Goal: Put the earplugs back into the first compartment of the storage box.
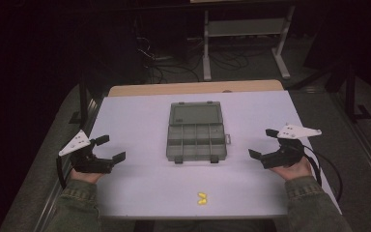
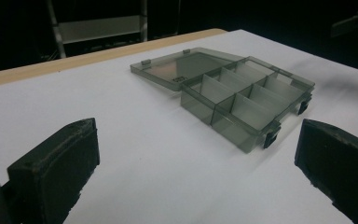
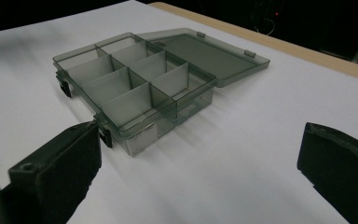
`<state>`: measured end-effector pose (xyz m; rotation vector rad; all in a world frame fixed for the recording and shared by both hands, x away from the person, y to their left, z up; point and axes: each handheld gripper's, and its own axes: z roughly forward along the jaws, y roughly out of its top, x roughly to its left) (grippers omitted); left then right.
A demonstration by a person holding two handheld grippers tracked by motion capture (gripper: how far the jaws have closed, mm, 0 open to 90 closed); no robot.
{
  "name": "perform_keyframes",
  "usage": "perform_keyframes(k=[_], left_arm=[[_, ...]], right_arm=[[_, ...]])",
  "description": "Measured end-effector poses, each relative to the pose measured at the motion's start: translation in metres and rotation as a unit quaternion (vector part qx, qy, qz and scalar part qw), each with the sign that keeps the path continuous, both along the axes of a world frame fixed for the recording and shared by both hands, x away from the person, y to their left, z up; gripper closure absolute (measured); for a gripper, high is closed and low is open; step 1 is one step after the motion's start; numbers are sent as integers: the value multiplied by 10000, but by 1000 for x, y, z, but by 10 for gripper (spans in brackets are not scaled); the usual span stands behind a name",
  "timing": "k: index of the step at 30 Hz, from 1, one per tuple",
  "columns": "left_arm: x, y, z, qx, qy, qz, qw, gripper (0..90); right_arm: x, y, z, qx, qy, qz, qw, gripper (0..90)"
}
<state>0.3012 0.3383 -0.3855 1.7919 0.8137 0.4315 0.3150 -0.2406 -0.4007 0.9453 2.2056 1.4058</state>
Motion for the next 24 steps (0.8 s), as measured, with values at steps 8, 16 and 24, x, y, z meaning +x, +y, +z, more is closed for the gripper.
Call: perform_keyframes(k=[8, 16, 24], left_arm=[[-2, -4, 1, 151, 50, -60, 9999, 0], [-1, -9, 3, 336, 96, -164, 9993, 0], [1, -19, 16, 397, -9, -341, 9986, 0]], right_arm=[[-2, -1, 2, 107, -86, 64, 9999, 0], [-3, -2, 3, 101, -110, 17, 9999, 0], [-4, -3, 4, 99, -126, 31, 9999, 0]])
